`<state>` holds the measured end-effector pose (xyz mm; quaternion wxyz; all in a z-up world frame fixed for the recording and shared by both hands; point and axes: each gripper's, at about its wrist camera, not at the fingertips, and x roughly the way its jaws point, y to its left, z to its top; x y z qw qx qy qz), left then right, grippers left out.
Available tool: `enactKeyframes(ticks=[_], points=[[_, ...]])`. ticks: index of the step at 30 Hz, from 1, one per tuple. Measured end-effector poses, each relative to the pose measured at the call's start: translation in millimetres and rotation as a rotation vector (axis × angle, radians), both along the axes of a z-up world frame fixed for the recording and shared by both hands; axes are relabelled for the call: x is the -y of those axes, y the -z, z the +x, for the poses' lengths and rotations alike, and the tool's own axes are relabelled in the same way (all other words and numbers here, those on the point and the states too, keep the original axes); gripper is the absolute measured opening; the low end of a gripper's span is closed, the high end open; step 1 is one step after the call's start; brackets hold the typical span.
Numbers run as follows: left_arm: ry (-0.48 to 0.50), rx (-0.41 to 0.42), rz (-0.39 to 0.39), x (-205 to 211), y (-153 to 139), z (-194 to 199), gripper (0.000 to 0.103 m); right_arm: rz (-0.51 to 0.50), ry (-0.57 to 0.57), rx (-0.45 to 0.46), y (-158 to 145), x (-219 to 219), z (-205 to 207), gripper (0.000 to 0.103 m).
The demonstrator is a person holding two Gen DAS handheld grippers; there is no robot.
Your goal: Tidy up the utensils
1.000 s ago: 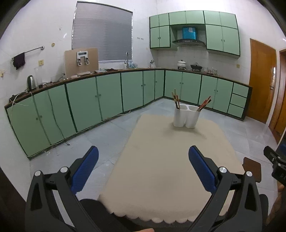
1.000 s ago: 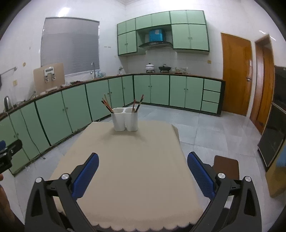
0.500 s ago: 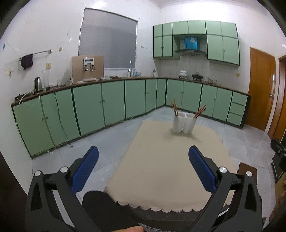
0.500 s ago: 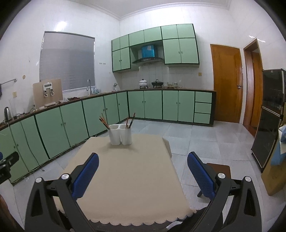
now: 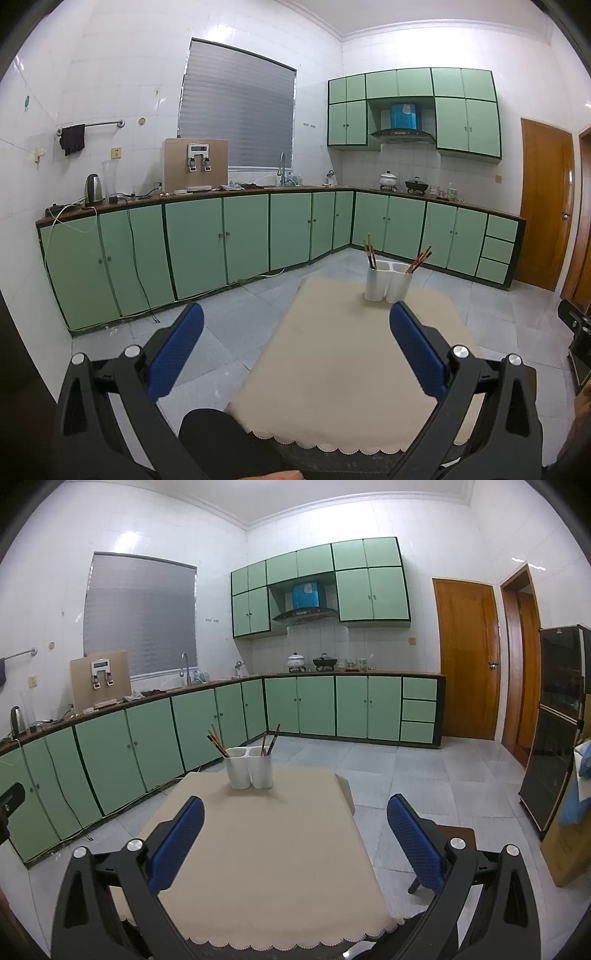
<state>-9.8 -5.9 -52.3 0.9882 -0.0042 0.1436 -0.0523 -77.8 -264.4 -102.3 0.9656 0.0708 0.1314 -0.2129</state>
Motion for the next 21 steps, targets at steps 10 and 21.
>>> enactKeyframes(ticks=[10, 21], points=[[-0.002, -0.008, -0.002, -4.5, 2.1, 3.6, 0.098, 0.011, 0.002, -0.013, 6.7, 2.4, 0.4, 0.097], [-0.004, -0.009, 0.004, -6.2, 1.4, 5.6, 0.098, 0.025, 0.015, -0.004, 8.5, 4.5, -2.2, 0.097]])
